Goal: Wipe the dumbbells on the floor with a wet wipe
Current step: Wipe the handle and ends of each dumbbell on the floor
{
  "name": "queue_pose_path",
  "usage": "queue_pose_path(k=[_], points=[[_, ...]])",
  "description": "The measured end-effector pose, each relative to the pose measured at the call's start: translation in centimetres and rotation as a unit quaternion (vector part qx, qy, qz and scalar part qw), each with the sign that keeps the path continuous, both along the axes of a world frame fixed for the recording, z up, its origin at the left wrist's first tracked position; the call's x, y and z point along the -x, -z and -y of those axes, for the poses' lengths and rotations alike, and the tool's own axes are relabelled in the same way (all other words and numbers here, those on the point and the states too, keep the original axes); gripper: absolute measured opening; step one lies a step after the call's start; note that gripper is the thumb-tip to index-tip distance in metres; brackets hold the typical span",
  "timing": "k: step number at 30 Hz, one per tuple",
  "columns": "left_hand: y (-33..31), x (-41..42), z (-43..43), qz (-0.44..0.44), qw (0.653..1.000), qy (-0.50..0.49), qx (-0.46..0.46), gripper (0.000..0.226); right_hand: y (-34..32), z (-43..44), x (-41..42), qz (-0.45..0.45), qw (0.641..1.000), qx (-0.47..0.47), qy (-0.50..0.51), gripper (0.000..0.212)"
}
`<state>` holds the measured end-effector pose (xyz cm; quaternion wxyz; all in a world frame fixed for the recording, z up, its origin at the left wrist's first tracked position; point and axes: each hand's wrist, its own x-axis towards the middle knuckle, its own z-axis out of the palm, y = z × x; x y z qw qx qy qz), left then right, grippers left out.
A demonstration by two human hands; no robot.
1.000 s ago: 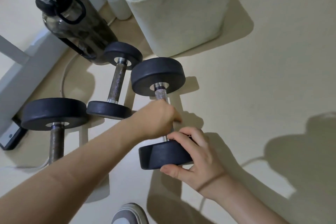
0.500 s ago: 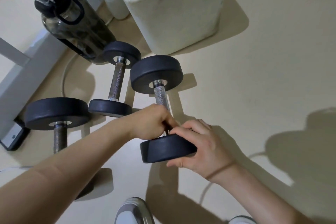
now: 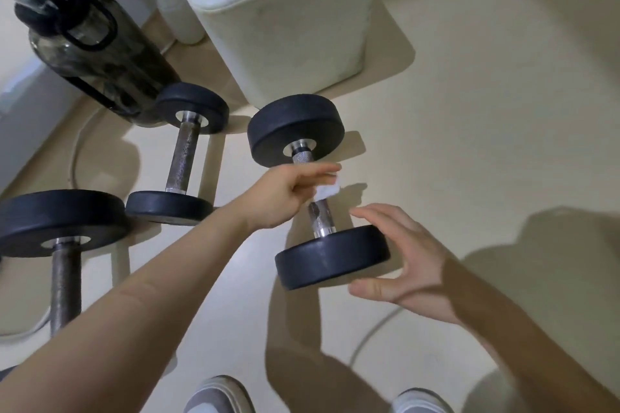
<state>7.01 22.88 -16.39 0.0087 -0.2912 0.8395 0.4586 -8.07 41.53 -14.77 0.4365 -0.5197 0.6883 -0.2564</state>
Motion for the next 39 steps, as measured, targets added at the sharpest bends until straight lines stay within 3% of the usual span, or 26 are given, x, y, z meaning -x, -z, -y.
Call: queue_pose_path(k=[2,5,10,14,16,18,20,22,23,25,27,30,32,34,36,39], points=[[0.3,0.7,-0.3,-0.02,1.0,-0.005,0.011,0.046,-0.7,0.2,-2.3,-0.106,0.992,0.06,0.023,0.079],[1.1,0.5,0.2,-0.015,0.988,0.044,0.15,0.03,0.2,0.7,-3.9,-0.17,0.976,0.121,0.063,0.061],[0.7,2.8,0.0,-0.026,0.965,0.059,0.256,0.02,1.0,0.4,-0.7,-0.015,0.986,0.098,0.132,0.038],[0.6,3.5,-1.9,-0.044,0.971,0.136,0.194,0.013,1.4,-0.7,1.4,0.12,0.968,0.075,0.208,0.037],[0.5,3.5,-0.9,-0.08,0.963,0.141,0.215,0.015,1.4,-1.5,2.1,0.131,0.954,0.093,0.253,0.028],[0.6,4.2,0.0,-0.108,0.95,0.117,0.27,0.019,0.6,-1.6,1.7,0.056,0.95,0.122,0.282,0.024],[0.9,5.4,-0.6,-0.114,0.94,0.103,0.304,0.014,-0.2,-1.0,0.0,-0.088,0.954,0.141,0.248,0.026],[1.1,6.3,-2.1,-0.112,0.945,0.132,0.279,0.021,0.1,-0.4,-1.6,-0.257,0.94,0.142,0.175,0.035],[1.1,6.6,-2.3,-0.119,0.945,0.161,0.259,0.023,0.5,-0.3,-1.5,-0.297,0.931,0.137,0.163,0.037],[1.2,7.4,-1.6,-0.132,0.932,0.184,0.283,0.025,1.0,-0.3,-0.2,-0.291,0.928,0.14,0.186,0.035],[1.1,8.8,-0.9,-0.13,0.931,0.12,0.32,0.026,1.2,-0.7,1.5,-0.24,0.936,0.144,0.214,0.028],[1.0,10.8,-2.2,-0.123,0.955,-0.023,0.269,0.028,1.3,-1.2,4.2,-0.097,0.956,0.133,0.243,0.022],[0.9,11.6,-3.5,-0.127,0.957,0.032,0.258,0.026,1.6,-1.4,5.9,0.006,0.951,0.121,0.283,0.021],[1.2,11.4,-3.3,-0.124,0.963,0.071,0.229,0.024,1.9,-1.6,7.3,0.055,0.932,0.103,0.343,0.018],[1.2,10.8,-3.1,-0.092,0.982,0.023,0.163,0.02,2.0,-2.0,8.6,0.04,0.899,0.084,0.428,0.024],[1.4,10.0,-4.1,-0.1,0.985,-0.112,0.082,0.019,1.5,-2.9,9.8,-0.118,0.865,0.06,0.483,0.031]])
